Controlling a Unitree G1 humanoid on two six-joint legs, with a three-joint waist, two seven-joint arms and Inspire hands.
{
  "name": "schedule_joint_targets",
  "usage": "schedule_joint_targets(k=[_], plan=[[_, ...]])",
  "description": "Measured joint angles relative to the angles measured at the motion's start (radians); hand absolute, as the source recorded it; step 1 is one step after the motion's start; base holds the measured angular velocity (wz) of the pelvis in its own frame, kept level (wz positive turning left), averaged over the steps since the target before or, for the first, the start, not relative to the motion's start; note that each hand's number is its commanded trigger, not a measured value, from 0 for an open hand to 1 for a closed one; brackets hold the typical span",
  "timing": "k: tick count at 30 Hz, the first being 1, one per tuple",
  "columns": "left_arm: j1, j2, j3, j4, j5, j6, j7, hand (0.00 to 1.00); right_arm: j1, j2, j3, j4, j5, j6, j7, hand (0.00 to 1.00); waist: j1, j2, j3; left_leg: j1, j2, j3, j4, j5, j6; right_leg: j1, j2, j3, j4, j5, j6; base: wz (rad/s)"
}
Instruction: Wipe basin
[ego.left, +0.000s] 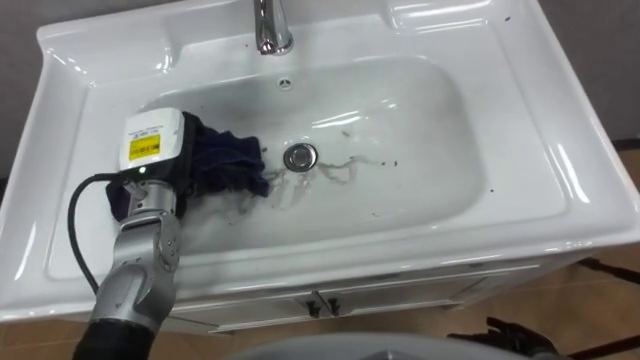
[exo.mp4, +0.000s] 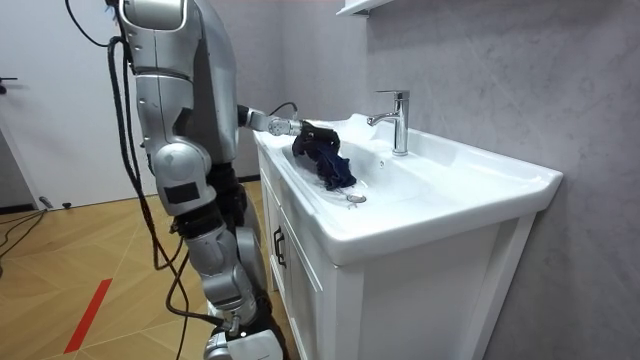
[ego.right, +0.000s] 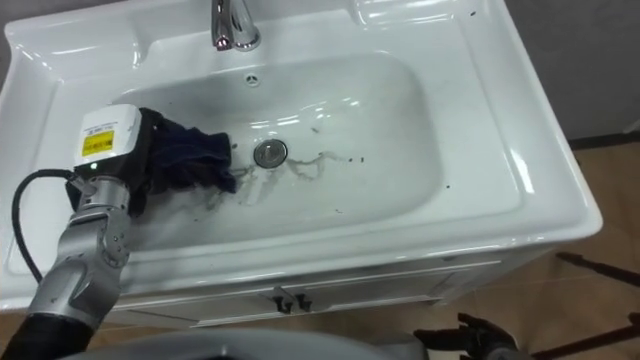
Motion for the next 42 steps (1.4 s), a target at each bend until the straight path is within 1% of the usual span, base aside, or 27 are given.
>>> schedule_joint_targets(k=[4, 8, 11, 13, 14, 16, 18, 19, 21, 22, 24, 27, 35, 38, 39, 42], plan=[[0.000, 0.000, 0.000, 0.000, 0.026, 0.014, -0.028, 1.00, 0.001, 0.000, 0.001, -0.003, 0.001, 0.000, -0.001, 0.00, -0.002, -0.002, -0.0018, -0.005, 0.000, 0.001, 0.002, 0.000, 0.000, -0.005, 0.000, 0.002, 0.000, 0.000, 0.000, 0.00], [0.000, 0.000, -0.001, 0.000, 0.026, 0.019, -0.035, 1.00, 0.000, 0.000, 0.002, -0.003, -0.001, 0.000, -0.010, 0.00, -0.006, -0.004, -0.0012, -0.005, 0.000, 0.001, 0.001, 0.000, 0.000, -0.005, 0.000, 0.004, 0.000, 0.000, 0.000, 0.00], [0.000, 0.000, -0.001, 0.001, 0.026, 0.020, -0.047, 1.00, 0.001, 0.000, 0.002, -0.002, -0.005, 0.000, -0.015, 0.00, -0.011, -0.005, -0.0004, -0.004, 0.000, 0.002, 0.001, 0.000, 0.000, -0.005, 0.000, 0.007, 0.001, 0.000, 0.000, 0.00], [-0.001, 0.001, -0.012, 0.015, 0.022, 0.021, -0.054, 1.00, -0.004, 0.000, 0.007, -0.001, -0.006, 0.000, -0.021, 0.00, -0.018, -0.008, 0.0032, -0.004, 0.000, 0.002, 0.001, 0.000, 0.000, -0.005, -0.001, 0.004, 0.003, 0.000, 0.000, 0.00], [-0.001, 0.001, -0.017, 0.022, 0.020, 0.023, -0.056, 1.00, -0.006, 0.000, 0.009, -0.001, -0.005, 0.000, -0.023, 0.00, -0.020, -0.005, 0.0027, -0.004, 0.000, 0.002, 0.000, 0.000, 0.000, -0.005, -0.001, 0.004, 0.003, 0.000, 0.000, 0.00], [-0.008, 0.001, -0.045, 0.069, 0.018, 0.025, -0.091, 1.00, -0.013, 0.000, 0.011, -0.001, -0.007, 0.000, -0.030, 0.00, -0.027, 0.002, 0.0048, -0.006, 0.000, 0.000, -0.001, 0.000, 0.000, -0.005, 0.000, 0.006, 0.003, 0.000, 0.000, 0.00], [-0.015, 0.000, -0.065, 0.099, 0.010, 0.021, -0.116, 1.00, -0.012, -0.001, 0.011, -0.002, -0.006, 0.000, -0.029, 0.00, -0.028, 0.000, 0.0058, -0.004, 0.000, 0.001, 0.000, 0.000, 0.000, -0.006, 0.000, 0.005, 0.003, 0.000, 0.000, 0.00], [-0.020, 0.000, -0.073, 0.099, 0.008, 0.019, -0.122, 1.00, -0.012, -0.002, 0.010, -0.002, -0.006, 0.000, -0.029, 0.00, -0.028, 0.007, 0.0027, -0.005, 0.001, 0.001, 0.000, 0.000, 0.000, -0.008, 0.000, 0.005, 0.004, 0.000, 0.000, 0.00], [-0.028, 0.000, -0.081, 0.106, 0.008, 0.018, -0.139, 1.00, -0.016, -0.006, 0.011, -0.002, -0.007, 0.000, -0.029, 0.00, -0.028, 0.006, 0.0051, -0.006, 0.000, 0.003, -0.001, 0.000, 0.000, -0.011, 0.000, 0.007, 0.004, 0.000, 0.000, -0.02], [-0.029, 0.000, -0.081, 0.108, 0.009, 0.018, -0.149, 1.00, -0.018, -0.008, 0.011, -0.002, -0.006, 0.000, -0.028, 0.00, -0.029, 0.009, 0.0031, -0.006, 0.000, 0.004, -0.002, 0.000, 0.000, -0.011, 0.000, 0.009, 0.004, 0.000, 0.000, -0.04], [-0.029, -0.001, -0.081, 0.109, 0.010, 0.018, -0.160, 1.00, -0.019, -0.011, 0.011, 0.001, -0.007, 0.000, -0.024, 0.00, -0.031, 0.011, 0.0019, -0.005, 0.001, 0.004, -0.002, 0.000, 0.000, -0.010, 0.000, 0.009, 0.003, 0.000, 0.000, 0.00], [-0.029, -0.003, -0.081, 0.109, 0.010, 0.016, -0.170, 1.00, -0.018, -0.014, 0.009, 0.006, -0.008, 0.000, -0.013, 0.00, -0.030, 0.011, 0.0020, -0.004, 0.001, 0.004, -0.001, 0.000, 0.000, -0.010, 0.000, 0.009, 0.002, 0.000, 0.000, 0.00], [-0.031, -0.005, -0.080, 0.108, 0.011, 0.011, -0.182, 1.00, -0.019, -0.013, 0.007, 0.006, -0.008, 0.000, 0.007, 0.00, -0.029, 0.002, 0.0012, -0.003, 0.000, 0.005, -0.001, 0.000, 0.000, -0.009, 0.000, 0.011, 0.000, 0.000, 0.000, 0.00], [-0.030, -0.005, -0.081, 0.108, 0.010, 0.007, -0.181, 1.00, -0.020, -0.012, 0.011, 0.011, -0.003, 0.000, 0.008, 0.00, -0.028, -0.005, 0.0031, 0.004, 0.000, 0.005, -0.003, 0.001, 0.000, -0.004, -0.001, 0.011, 0.000, 0.000, 0.000, 0.00], [-0.030, -0.005, -0.084, 0.108, 0.010, 0.006, -0.181, 1.00, -0.020, -0.012, 0.013, 0.014, -0.003, 0.000, 0.008, 0.00, -0.027, -0.008, 0.0021, 0.005, -0.001, 0.005, -0.004, 0.001, 0.000, -0.002, -0.001, 0.011, -0.001, -0.001, 0.001, 0.00], [-0.031, -0.005, -0.096, 0.108, 0.010, 0.005, -0.179, 1.00, -0.021, -0.010, 0.029, 0.014, -0.003, 0.000, 0.008, 0.00, -0.027, -0.017, 0.0023, 0.010, -0.001, 0.008, -0.006, 0.001, 0.000, 0.001, -0.001, 0.012, -0.001, -0.001, 0.001, -0.01]])
